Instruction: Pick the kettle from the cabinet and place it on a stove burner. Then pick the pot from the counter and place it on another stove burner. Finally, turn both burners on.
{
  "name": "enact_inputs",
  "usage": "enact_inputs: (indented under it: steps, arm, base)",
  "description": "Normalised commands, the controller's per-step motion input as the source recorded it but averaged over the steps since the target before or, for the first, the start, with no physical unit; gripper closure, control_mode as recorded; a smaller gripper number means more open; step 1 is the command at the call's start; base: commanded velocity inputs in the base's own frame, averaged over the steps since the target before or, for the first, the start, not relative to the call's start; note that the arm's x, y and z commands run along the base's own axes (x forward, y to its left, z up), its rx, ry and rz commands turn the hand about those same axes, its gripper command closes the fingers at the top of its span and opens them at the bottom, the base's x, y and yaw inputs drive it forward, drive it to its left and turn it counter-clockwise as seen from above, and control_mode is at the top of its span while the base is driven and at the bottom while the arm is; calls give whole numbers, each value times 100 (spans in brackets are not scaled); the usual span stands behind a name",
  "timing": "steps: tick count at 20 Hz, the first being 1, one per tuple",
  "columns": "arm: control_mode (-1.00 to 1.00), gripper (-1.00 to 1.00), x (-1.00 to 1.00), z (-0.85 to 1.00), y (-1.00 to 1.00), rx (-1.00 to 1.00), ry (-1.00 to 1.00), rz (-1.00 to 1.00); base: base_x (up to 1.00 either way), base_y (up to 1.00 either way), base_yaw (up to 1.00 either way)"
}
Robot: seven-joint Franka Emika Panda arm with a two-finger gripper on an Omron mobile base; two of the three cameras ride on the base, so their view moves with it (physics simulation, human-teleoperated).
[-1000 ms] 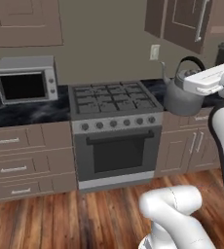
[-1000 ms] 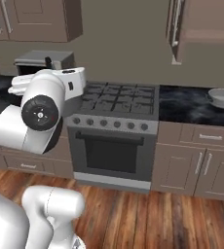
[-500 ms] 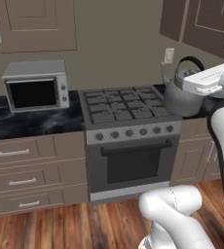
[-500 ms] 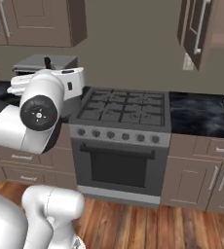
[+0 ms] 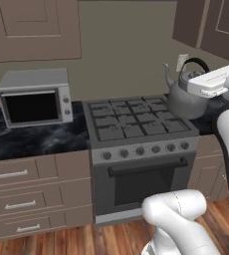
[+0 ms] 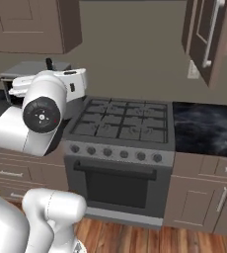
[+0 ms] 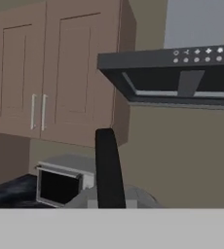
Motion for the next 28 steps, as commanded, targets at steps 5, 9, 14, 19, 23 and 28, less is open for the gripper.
enact_inputs:
  steps: [5, 9, 14, 19, 23, 28]
  arm:
    - [100, 100, 0, 0, 0, 0, 0, 0]
    - [100, 100, 0, 0, 0, 0, 0, 0]
    - [100, 100, 0, 0, 0, 0, 0, 0]
    - [100, 100, 0, 0, 0, 0, 0, 0]
    - [100, 100, 0, 0, 0, 0, 0, 0]
    - [100, 100, 0, 0, 0, 0, 0, 0]
  base:
    - [56, 23, 0]
    - [55, 27, 0]
    - [54, 26, 0]
    - [54, 24, 0]
    - [52, 26, 0]
    - [45, 25, 0]
